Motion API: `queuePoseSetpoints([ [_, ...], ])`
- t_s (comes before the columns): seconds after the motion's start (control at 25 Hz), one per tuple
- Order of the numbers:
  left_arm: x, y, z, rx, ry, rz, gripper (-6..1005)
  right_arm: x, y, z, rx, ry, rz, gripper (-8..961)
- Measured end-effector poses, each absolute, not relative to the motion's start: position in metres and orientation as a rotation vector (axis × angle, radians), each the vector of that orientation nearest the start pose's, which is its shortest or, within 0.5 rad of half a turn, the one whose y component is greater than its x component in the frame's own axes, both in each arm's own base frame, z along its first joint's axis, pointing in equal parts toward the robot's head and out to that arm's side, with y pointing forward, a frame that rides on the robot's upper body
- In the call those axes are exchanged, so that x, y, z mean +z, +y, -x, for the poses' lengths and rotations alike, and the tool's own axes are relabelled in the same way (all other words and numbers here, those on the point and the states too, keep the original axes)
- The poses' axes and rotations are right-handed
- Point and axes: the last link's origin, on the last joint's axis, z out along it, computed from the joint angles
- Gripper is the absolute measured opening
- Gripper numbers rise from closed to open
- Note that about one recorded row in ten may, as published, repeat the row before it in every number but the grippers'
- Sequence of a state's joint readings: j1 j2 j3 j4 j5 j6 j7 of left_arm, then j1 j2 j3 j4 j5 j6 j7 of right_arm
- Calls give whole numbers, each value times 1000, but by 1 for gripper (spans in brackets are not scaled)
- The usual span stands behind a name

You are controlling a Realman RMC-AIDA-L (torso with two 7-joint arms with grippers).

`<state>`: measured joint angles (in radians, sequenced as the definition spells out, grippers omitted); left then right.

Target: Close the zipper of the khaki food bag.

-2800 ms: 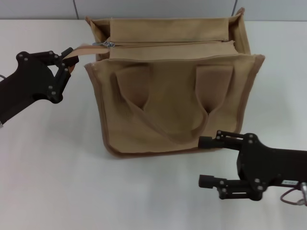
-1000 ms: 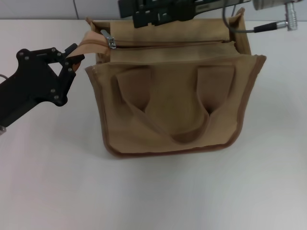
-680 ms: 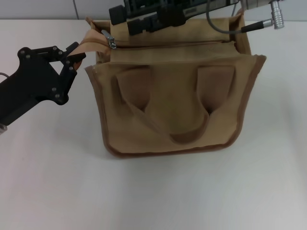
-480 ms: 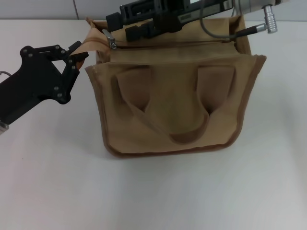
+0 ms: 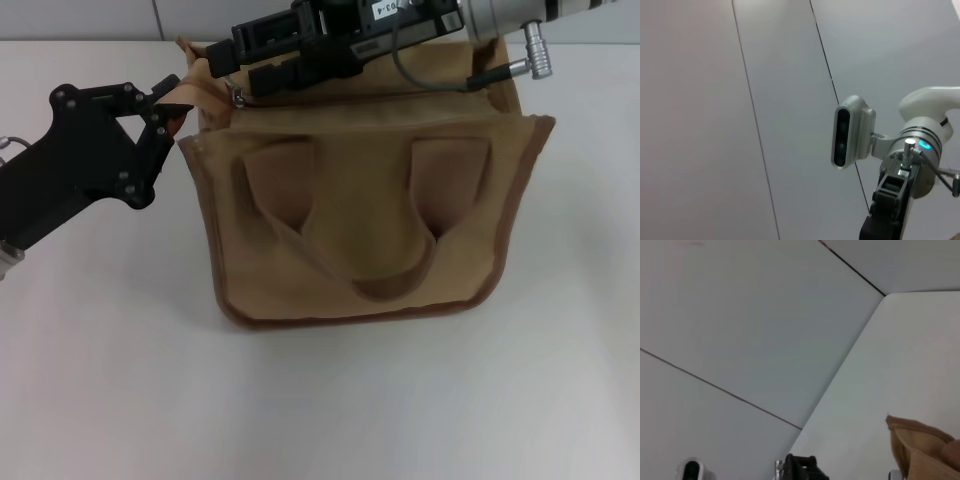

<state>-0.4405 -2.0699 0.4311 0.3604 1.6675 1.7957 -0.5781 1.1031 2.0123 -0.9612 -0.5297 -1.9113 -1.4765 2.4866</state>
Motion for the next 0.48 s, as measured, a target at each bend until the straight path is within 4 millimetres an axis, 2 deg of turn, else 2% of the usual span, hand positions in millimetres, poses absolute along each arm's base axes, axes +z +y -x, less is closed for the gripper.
queuePoseSetpoints([
  [0.48,28,300,259,-1163,52,2201,29,-29,415,-56,601,1550,2877,760],
])
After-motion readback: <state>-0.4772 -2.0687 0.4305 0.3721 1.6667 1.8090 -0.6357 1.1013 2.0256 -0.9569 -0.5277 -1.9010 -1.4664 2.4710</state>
